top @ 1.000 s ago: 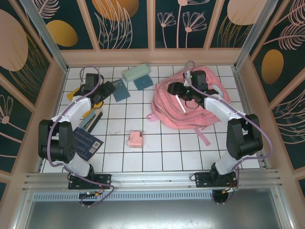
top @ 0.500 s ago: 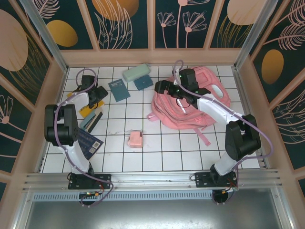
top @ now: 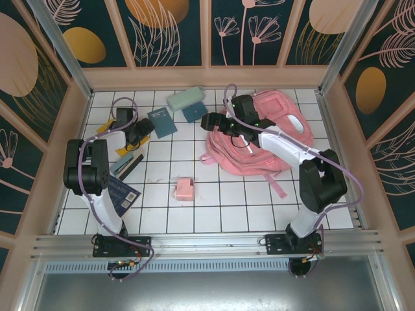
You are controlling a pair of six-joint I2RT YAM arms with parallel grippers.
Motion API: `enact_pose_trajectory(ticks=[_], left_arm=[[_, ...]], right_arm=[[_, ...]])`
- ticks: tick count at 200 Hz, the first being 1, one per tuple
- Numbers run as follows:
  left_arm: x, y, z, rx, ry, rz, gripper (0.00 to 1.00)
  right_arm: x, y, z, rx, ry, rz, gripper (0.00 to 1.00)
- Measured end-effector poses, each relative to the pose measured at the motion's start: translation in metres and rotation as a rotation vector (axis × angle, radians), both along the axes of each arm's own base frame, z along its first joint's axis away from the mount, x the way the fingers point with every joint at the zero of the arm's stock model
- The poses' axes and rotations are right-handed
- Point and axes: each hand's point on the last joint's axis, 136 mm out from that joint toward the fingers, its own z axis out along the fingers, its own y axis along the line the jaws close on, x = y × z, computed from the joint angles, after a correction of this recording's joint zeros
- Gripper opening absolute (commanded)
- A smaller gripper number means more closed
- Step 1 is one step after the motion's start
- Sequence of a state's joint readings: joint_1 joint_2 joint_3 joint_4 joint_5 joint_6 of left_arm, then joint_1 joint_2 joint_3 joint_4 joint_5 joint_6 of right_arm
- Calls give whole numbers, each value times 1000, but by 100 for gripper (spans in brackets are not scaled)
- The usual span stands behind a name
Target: Pack the student bag
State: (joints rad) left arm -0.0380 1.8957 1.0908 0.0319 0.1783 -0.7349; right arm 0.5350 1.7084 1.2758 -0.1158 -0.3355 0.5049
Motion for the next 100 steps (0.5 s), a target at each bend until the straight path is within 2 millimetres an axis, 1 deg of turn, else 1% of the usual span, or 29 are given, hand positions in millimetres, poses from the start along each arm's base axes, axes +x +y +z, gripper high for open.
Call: enact_pose_trajectory(ticks=[18,37,53,61,78,86,100], left_arm=[[-10,-31,1,-33,-5,-70,72],[-24,-65,3,-76,-2,-144,72],[-35,-84,4,-102,7,-187,72],[-41,-91,4,-110,11,-203,72],[-55,-99,5,-129,27,-226,74],[-62,-100,6,-129,39,-230,75],[-69,-97,11,-126,54,-227,77]], right_arm=[[3,2,-1,1,2,-4,99],[7,4,-3,3,9,-8,96],[10,7,-6,6,23,-12,92],[11,9,-9,7,30,-12,90],[9,16,-15,6,44,3,79],[8,20,-17,9,52,9,76],[7,29,-22,15,68,26,67]])
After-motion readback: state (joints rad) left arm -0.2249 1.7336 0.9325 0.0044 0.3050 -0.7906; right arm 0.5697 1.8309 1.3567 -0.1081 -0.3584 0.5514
